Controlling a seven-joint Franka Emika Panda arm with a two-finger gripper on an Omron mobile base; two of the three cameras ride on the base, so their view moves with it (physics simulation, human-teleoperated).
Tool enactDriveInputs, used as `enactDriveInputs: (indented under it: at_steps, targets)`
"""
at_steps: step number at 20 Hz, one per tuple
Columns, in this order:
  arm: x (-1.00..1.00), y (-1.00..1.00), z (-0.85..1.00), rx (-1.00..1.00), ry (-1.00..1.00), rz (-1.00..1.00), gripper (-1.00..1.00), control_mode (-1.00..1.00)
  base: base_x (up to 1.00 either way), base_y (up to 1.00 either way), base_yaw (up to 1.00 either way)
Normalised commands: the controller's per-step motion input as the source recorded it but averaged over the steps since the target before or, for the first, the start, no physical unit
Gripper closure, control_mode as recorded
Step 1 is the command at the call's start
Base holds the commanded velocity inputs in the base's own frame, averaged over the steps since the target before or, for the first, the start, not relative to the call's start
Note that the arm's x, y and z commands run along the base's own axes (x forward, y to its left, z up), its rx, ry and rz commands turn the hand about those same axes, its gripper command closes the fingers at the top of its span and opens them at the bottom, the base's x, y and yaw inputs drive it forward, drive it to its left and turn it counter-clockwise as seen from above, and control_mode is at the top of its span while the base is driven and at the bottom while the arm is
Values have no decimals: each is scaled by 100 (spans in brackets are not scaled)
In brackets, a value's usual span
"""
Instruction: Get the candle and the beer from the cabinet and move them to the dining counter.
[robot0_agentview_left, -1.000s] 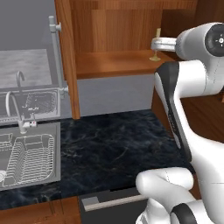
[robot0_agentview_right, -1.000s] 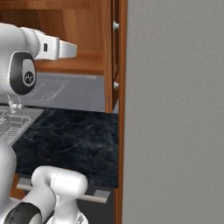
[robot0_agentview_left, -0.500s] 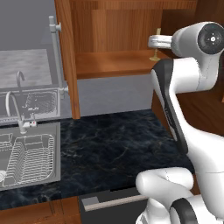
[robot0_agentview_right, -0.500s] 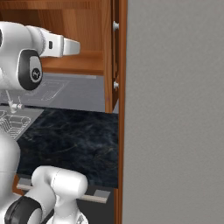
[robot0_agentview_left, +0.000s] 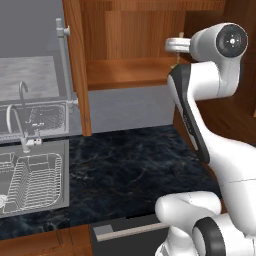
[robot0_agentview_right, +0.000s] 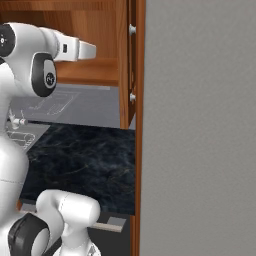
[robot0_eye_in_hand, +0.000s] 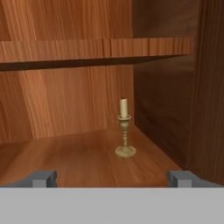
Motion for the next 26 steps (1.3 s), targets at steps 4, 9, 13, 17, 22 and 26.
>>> enactDriveInputs:
  at_steps: [4,9,13,17,22,26]
  targets:
    - [30,0,0,0,0,0,-100,-100,0,0,0]
    - [32,-1,0,0,0,0,-100,-100,0,0,0]
    - [34,-3,0,0,0,0,-100,-100,0,0,0]
    - [41,-2,0,0,0,0,-100,-100,0,0,0]
    - [34,-18,-7,0,-9,0,-100,-100,0,0,0]
    - [23,-23,-18,0,-16,0,-100,-100,0,0,0]
